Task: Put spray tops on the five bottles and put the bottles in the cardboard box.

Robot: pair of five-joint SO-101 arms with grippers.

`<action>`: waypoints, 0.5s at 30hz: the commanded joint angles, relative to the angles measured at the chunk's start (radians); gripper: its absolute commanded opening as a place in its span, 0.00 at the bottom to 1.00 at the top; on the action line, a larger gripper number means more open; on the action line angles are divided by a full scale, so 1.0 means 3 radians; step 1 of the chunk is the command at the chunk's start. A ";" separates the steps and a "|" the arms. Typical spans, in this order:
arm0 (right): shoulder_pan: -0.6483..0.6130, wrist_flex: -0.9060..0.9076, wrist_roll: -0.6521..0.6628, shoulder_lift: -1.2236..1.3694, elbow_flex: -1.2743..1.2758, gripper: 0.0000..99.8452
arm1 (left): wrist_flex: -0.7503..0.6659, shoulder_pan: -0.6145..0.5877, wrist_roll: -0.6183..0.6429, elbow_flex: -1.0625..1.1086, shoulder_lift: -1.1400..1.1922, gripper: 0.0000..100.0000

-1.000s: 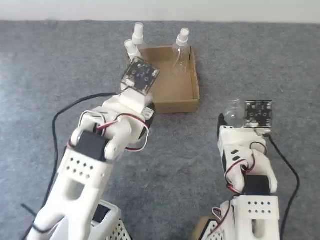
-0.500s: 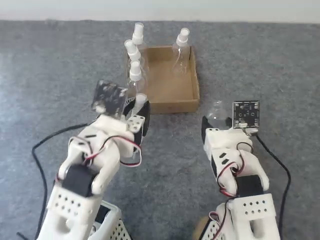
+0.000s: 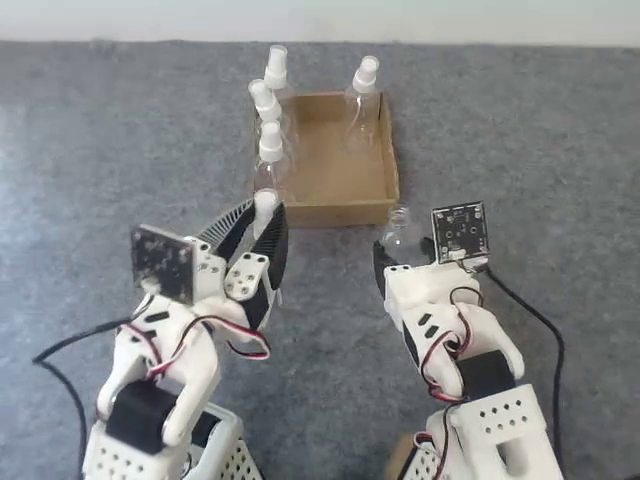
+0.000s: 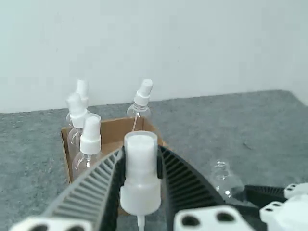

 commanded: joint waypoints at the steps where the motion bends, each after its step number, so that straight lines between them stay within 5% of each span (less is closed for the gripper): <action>1: -0.0120 -0.0176 -0.0020 -0.0074 -0.0041 0.04 | -0.0087 -0.0056 0.0256 0.0003 -0.0240 0.01; 15: -0.0248 -0.1557 0.0297 -0.0074 0.0711 0.04 | -0.0604 -0.0389 0.0578 0.0228 -0.0777 0.01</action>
